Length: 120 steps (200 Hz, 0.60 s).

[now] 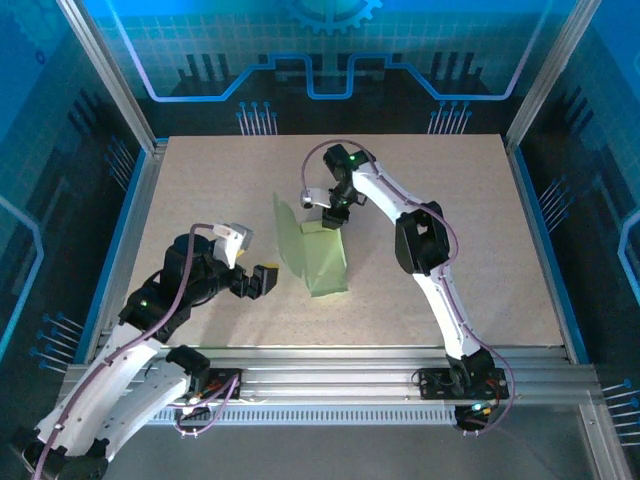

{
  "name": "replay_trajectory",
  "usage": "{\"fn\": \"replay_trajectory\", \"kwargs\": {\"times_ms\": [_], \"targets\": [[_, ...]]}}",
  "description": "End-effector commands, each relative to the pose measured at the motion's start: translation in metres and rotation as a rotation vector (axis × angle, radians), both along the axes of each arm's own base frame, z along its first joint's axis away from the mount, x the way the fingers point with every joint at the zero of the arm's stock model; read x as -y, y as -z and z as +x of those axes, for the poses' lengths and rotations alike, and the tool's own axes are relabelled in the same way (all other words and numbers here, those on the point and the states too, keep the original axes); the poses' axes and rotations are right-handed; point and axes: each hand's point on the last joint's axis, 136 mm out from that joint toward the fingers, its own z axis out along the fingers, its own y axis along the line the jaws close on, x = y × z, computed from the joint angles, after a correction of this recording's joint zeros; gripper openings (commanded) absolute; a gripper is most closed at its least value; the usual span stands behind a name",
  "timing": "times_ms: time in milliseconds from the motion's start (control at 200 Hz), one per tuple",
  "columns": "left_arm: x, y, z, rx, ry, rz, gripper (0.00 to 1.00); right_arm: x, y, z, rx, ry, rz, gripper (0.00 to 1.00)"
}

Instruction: Fold the paper box

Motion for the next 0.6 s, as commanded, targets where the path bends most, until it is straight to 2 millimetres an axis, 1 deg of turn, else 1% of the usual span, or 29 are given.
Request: {"fn": "replay_trajectory", "kwargs": {"times_ms": [0,120,215,320,425,455,460,470,510,595], "targets": [[0.002,0.004,-0.001,-0.004,0.019,0.005,0.99,0.000,0.000,-0.007,-0.018,-0.016,-0.022,0.14],[0.003,0.007,0.000,-0.015,0.015,0.009,0.99,0.004,-0.004,-0.007,0.003,-0.006,-0.037,0.00],[0.004,0.008,0.002,-0.017,0.018,0.003,0.99,0.007,-0.010,-0.002,0.048,0.028,-0.049,0.00],[0.007,0.009,0.005,-0.006,0.024,-0.013,0.99,0.011,-0.019,0.009,0.118,0.112,-0.046,0.00],[0.013,0.010,0.011,0.003,0.030,-0.036,0.99,0.017,-0.034,0.024,0.190,0.275,-0.046,0.00],[0.016,0.009,0.013,0.007,0.036,-0.046,0.99,0.022,-0.029,0.029,0.197,0.337,-0.064,0.00],[0.016,0.009,0.013,0.008,0.039,-0.048,0.99,0.023,-0.036,0.030,0.207,0.351,-0.058,0.00],[0.017,0.009,0.013,0.009,0.042,-0.051,0.99,0.024,-0.042,0.033,0.225,0.375,-0.057,0.00],[0.021,0.008,0.015,0.016,0.053,-0.059,0.99,0.034,-0.045,0.040,0.251,0.480,-0.076,0.00],[0.030,0.006,0.020,0.046,0.080,-0.060,0.99,0.053,-0.045,0.038,0.251,0.646,-0.110,0.00]]}}
